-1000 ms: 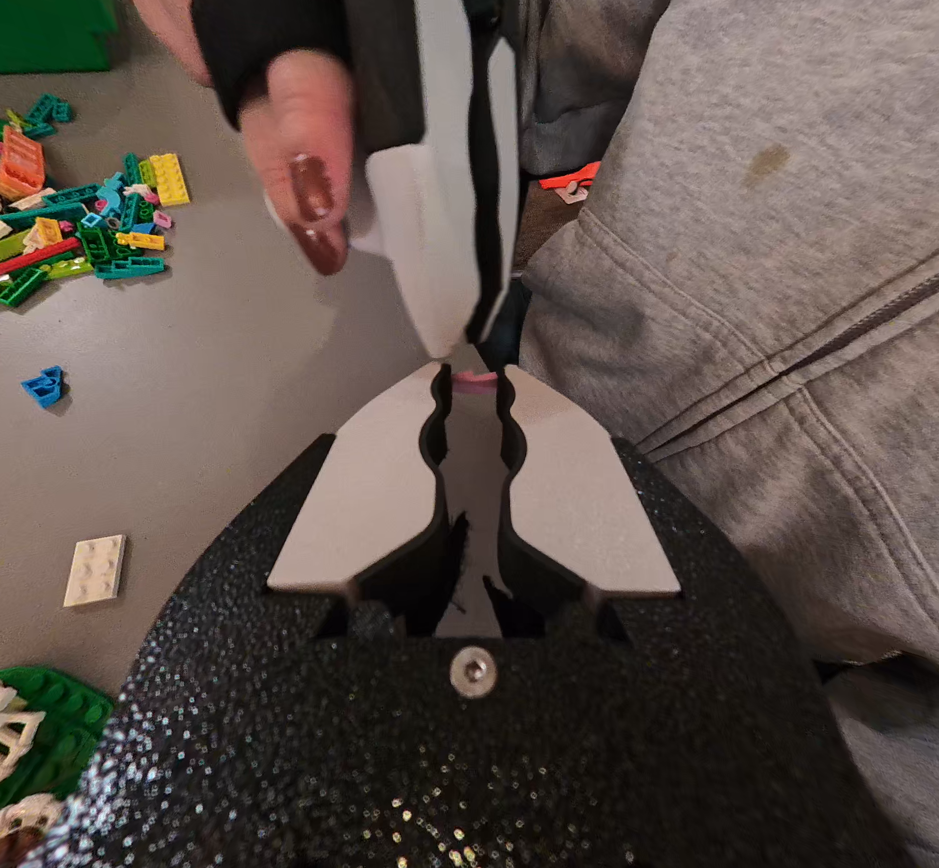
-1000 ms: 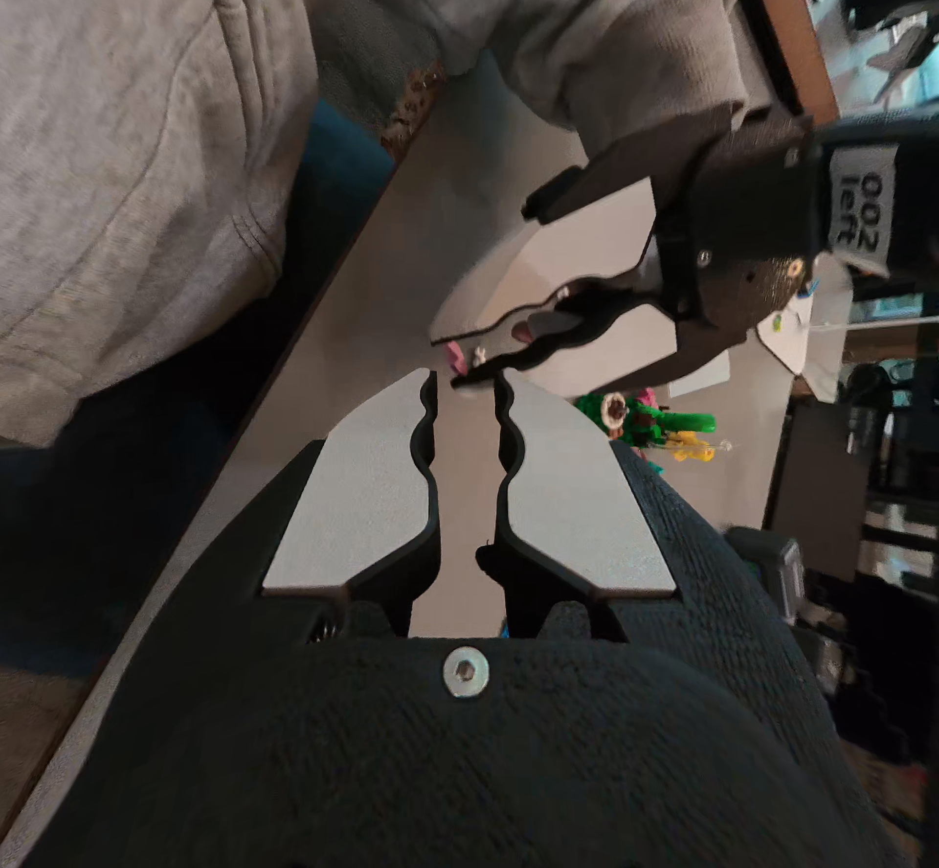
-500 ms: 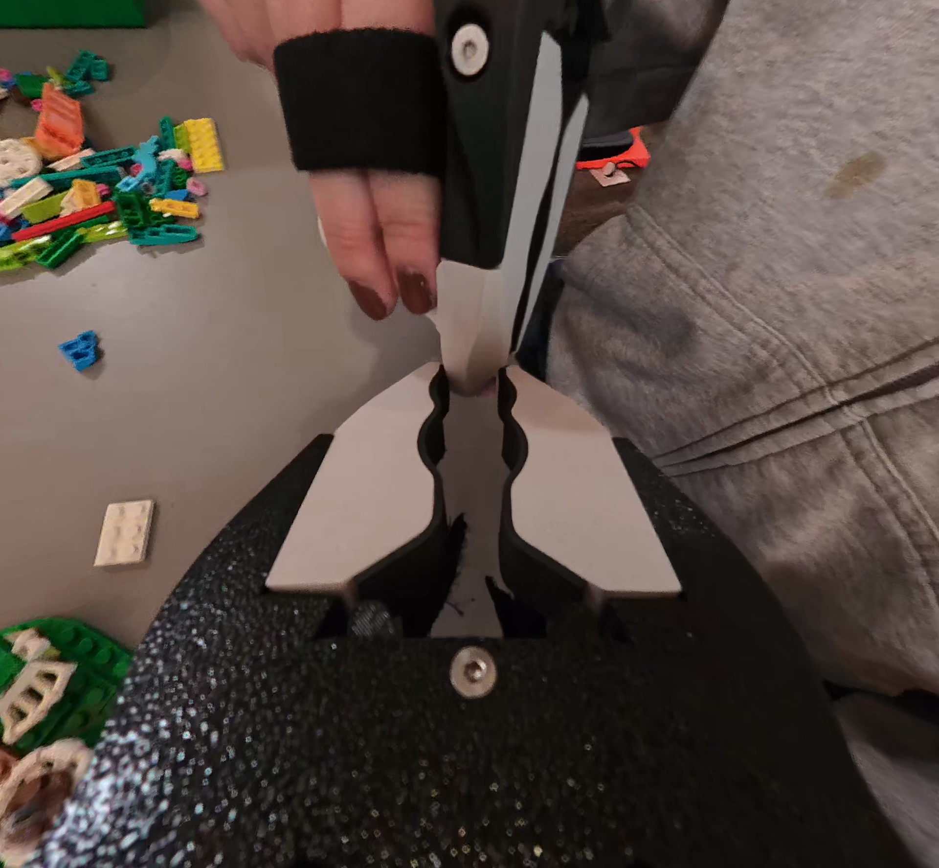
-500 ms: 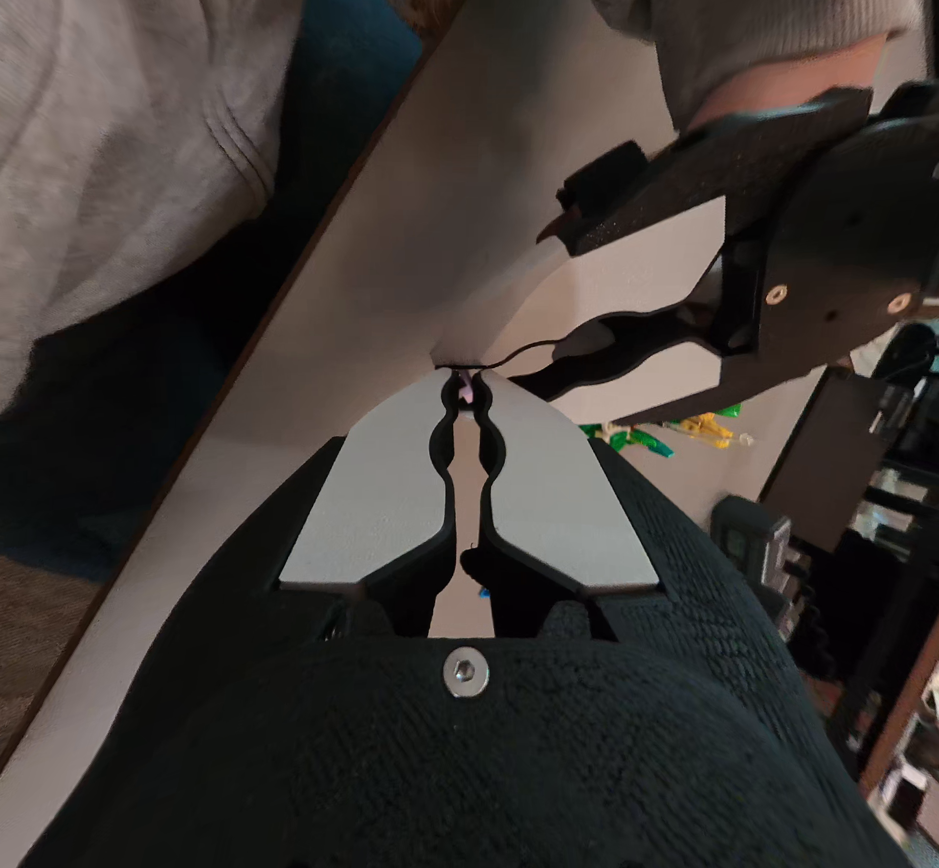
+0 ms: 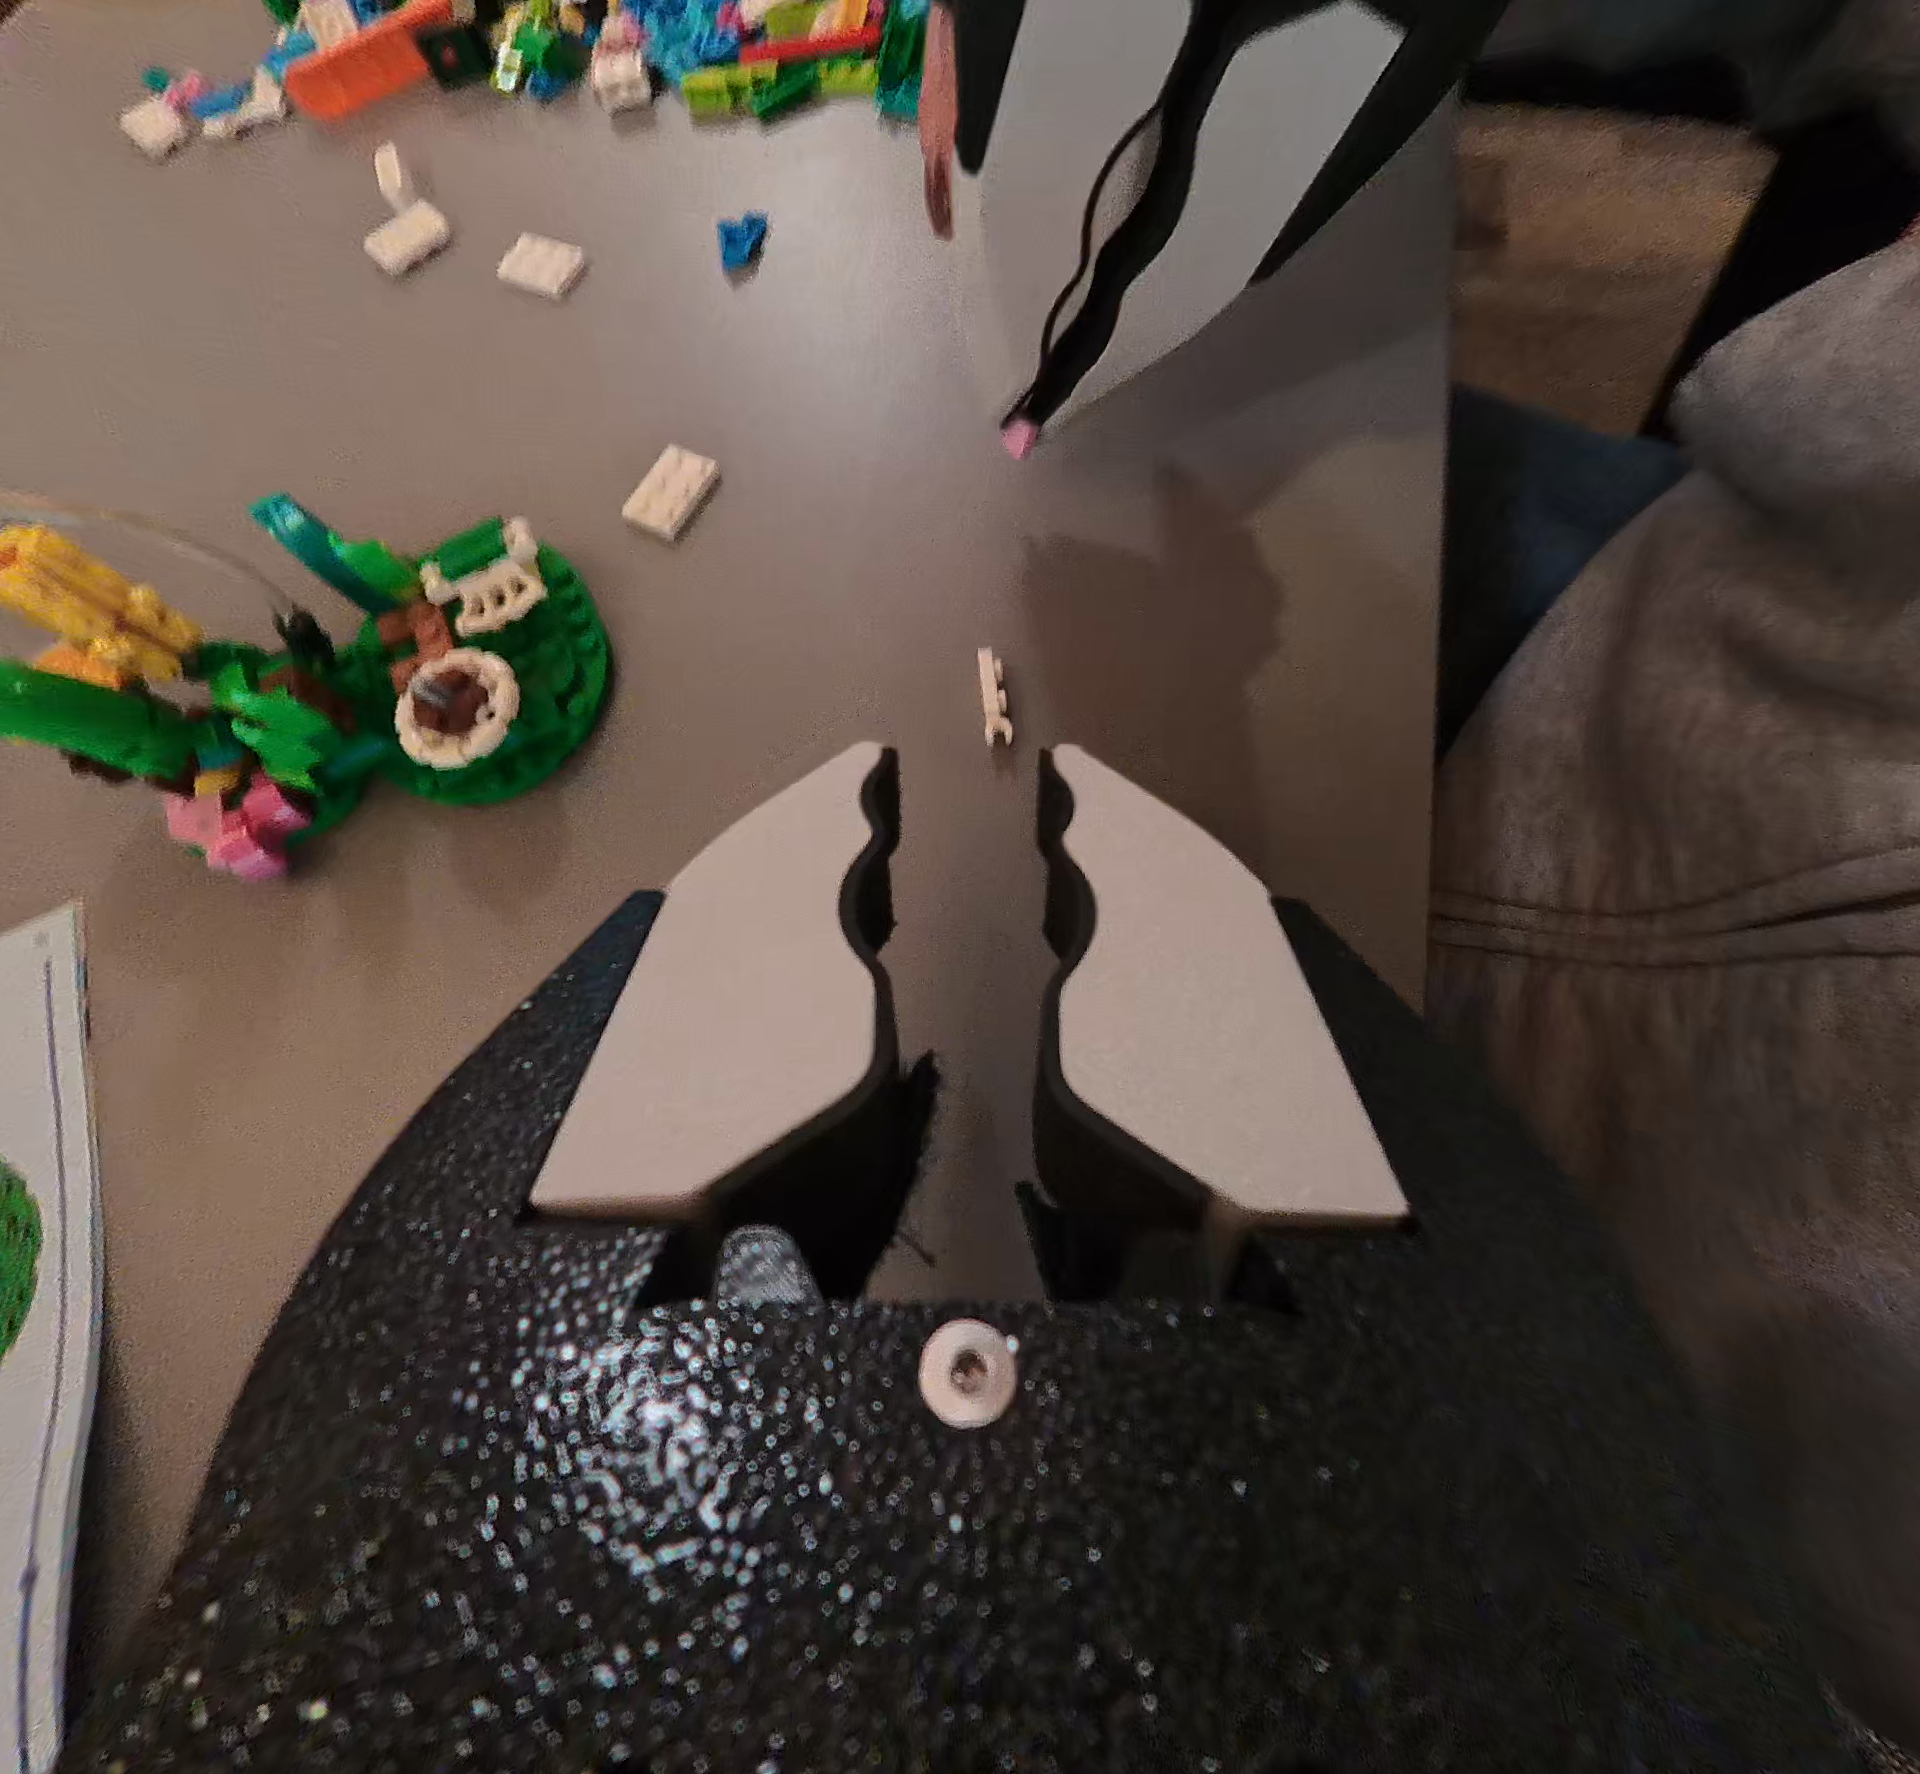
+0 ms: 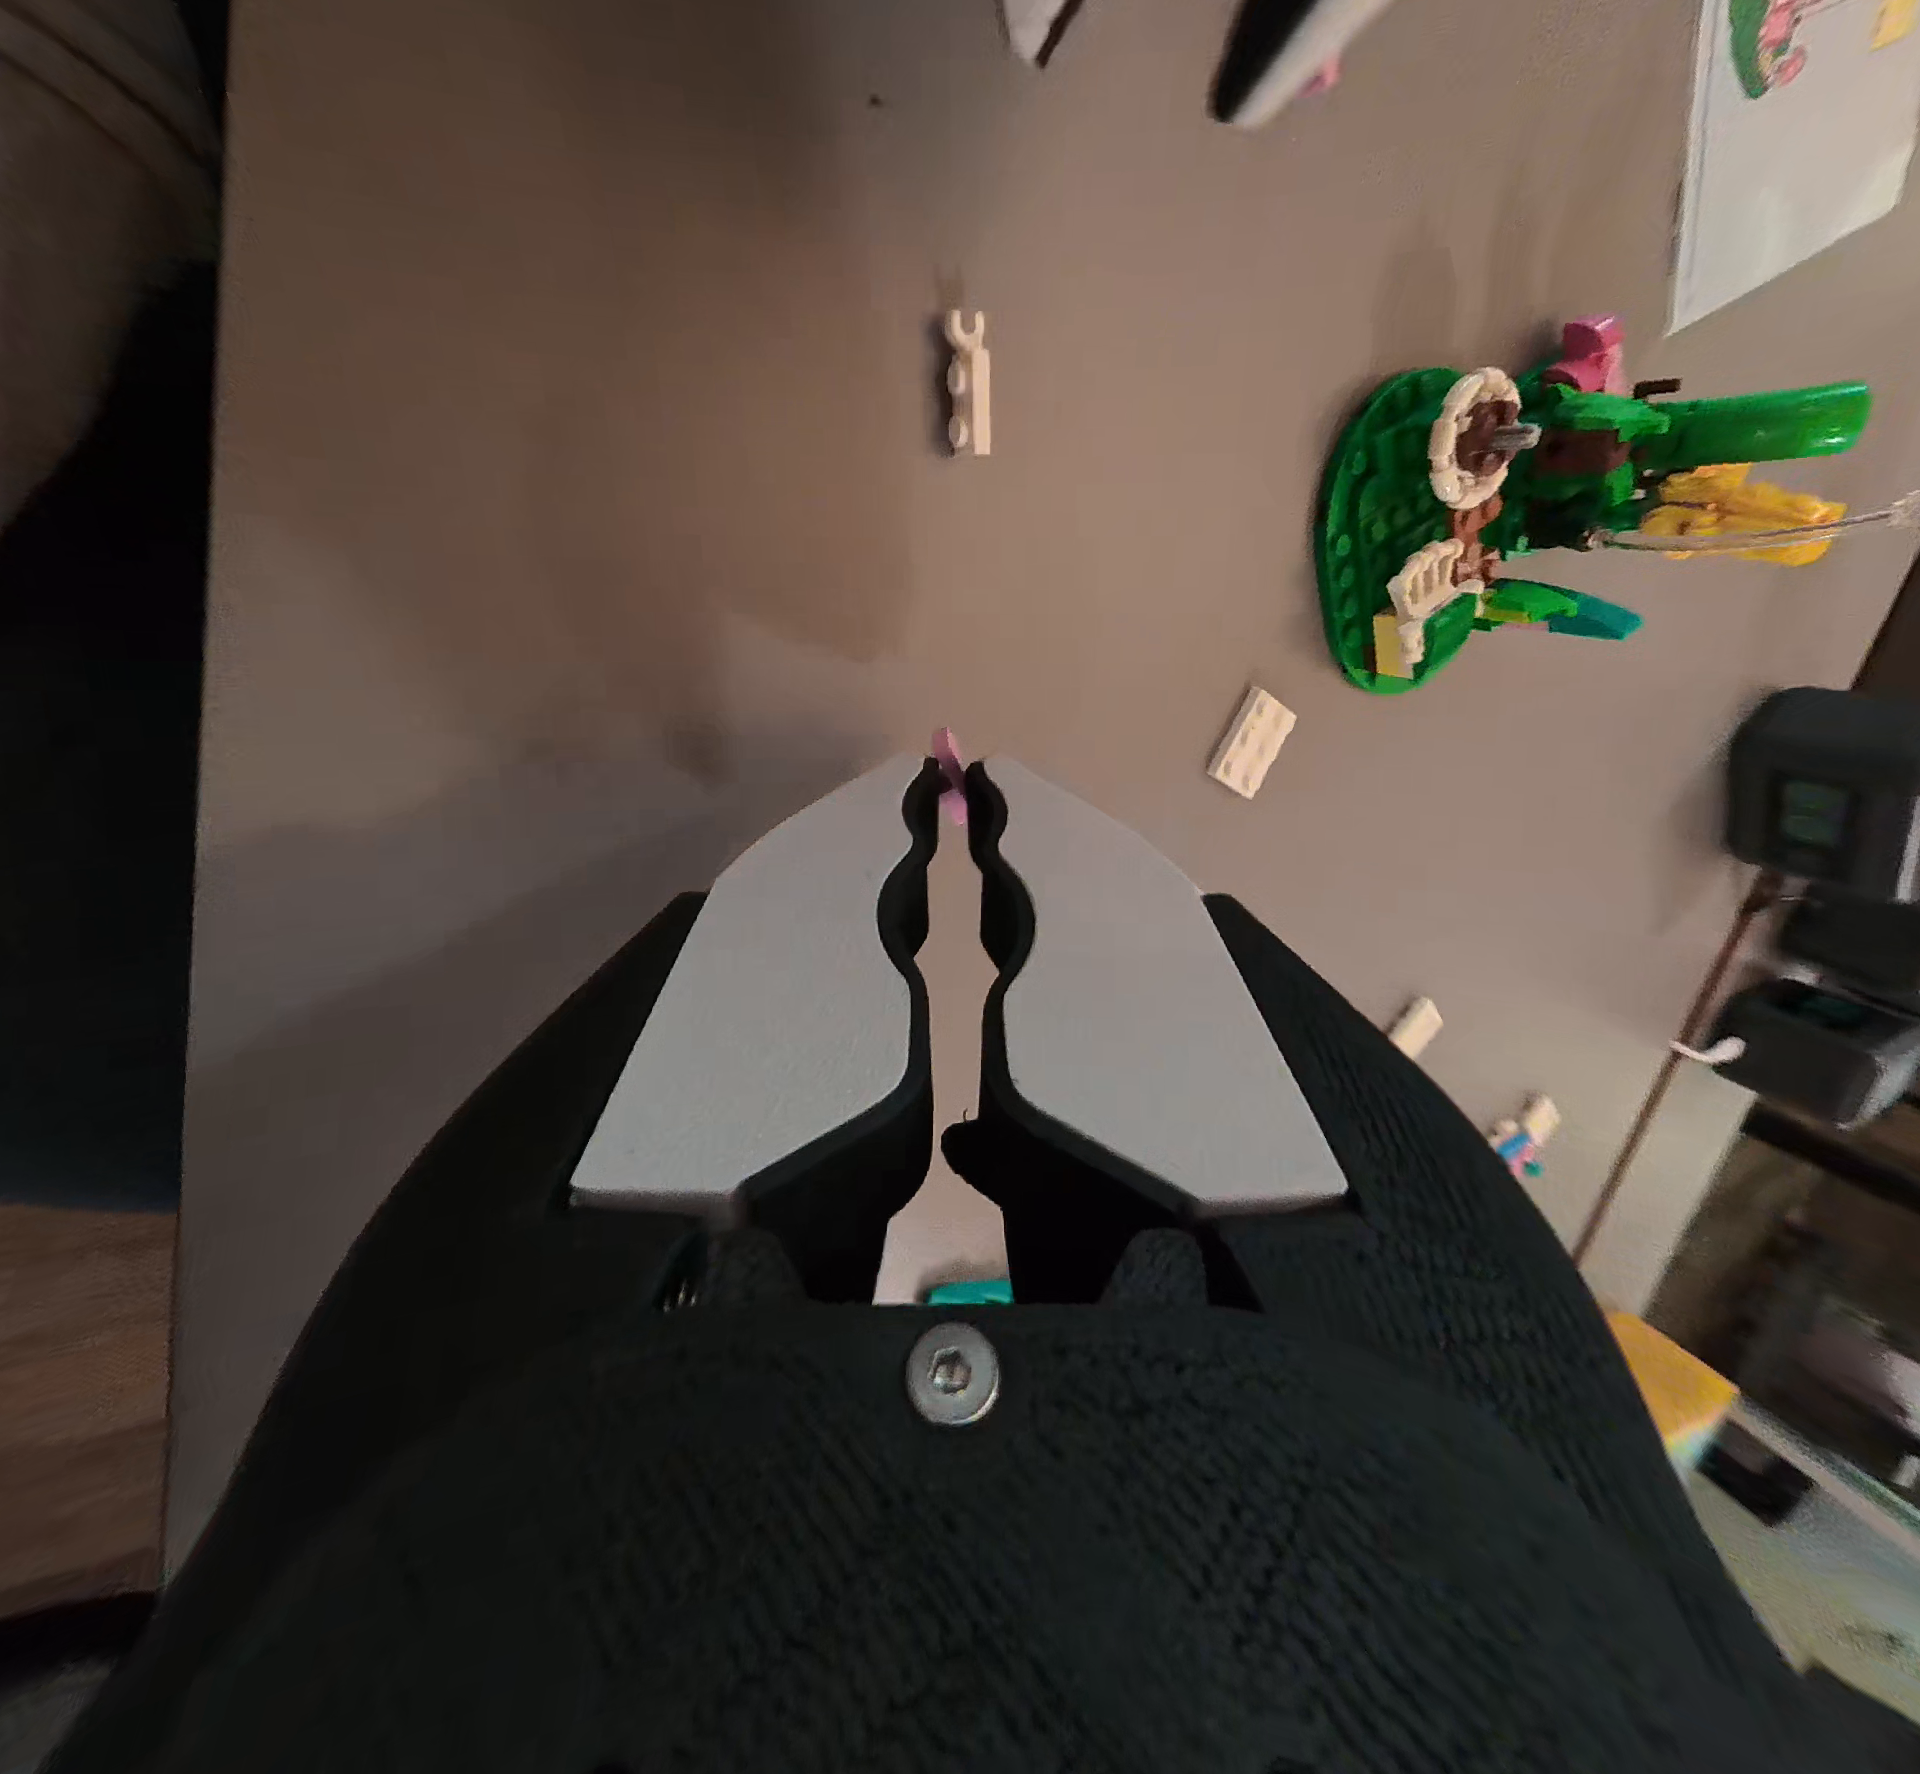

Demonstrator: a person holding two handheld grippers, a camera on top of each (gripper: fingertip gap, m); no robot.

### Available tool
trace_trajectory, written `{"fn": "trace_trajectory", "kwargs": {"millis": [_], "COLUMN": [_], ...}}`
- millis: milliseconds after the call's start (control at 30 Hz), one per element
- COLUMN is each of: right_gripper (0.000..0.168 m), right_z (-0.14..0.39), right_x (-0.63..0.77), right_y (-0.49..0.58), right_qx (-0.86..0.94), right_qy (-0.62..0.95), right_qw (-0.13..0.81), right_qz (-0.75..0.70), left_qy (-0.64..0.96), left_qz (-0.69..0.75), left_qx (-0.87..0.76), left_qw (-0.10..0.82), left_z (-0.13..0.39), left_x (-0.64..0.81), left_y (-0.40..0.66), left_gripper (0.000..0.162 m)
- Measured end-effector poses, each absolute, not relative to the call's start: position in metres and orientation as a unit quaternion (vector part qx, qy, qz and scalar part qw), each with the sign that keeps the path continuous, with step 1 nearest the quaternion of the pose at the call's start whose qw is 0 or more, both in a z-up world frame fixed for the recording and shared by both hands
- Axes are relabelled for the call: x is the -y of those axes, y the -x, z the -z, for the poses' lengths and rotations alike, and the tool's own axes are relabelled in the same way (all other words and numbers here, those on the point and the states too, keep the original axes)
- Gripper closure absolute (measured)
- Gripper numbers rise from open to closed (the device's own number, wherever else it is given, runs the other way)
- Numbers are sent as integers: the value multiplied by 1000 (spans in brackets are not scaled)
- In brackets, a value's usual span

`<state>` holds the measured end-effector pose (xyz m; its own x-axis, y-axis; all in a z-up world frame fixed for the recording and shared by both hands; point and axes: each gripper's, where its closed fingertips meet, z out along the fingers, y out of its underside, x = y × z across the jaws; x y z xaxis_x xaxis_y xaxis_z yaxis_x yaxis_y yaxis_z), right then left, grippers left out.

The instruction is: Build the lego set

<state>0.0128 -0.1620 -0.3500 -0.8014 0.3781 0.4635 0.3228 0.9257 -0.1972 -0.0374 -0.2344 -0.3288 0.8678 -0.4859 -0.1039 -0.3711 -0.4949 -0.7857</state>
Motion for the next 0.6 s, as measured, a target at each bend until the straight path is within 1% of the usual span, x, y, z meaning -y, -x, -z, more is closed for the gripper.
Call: {"fn": "trace_trajectory", "kwargs": {"millis": [33, 233, 333, 600], "right_gripper": [165, 165, 164, 164], "right_z": [351, 356, 360, 365], "right_x": [163, 171, 172, 169], "right_y": [-11, -4, -6, -9], "right_qx": [947, 947, 951, 960], "right_qy": [192, 201, 195, 195], "right_qw": [251, 233, 222, 184], "right_qz": [-61, -94, -93, -81], "left_qy": [869, 885, 890, 892], "left_qz": [51, 41, 42, 41], "left_qx": [-240, -211, -214, -214], "left_qw": [429, 414, 401, 396], "left_z": [333, 347, 355, 358], "left_x": [235, 229, 227, 227], "left_y": [38, 29, 29, 30], "left_gripper": [141, 142, 143, 143]}}
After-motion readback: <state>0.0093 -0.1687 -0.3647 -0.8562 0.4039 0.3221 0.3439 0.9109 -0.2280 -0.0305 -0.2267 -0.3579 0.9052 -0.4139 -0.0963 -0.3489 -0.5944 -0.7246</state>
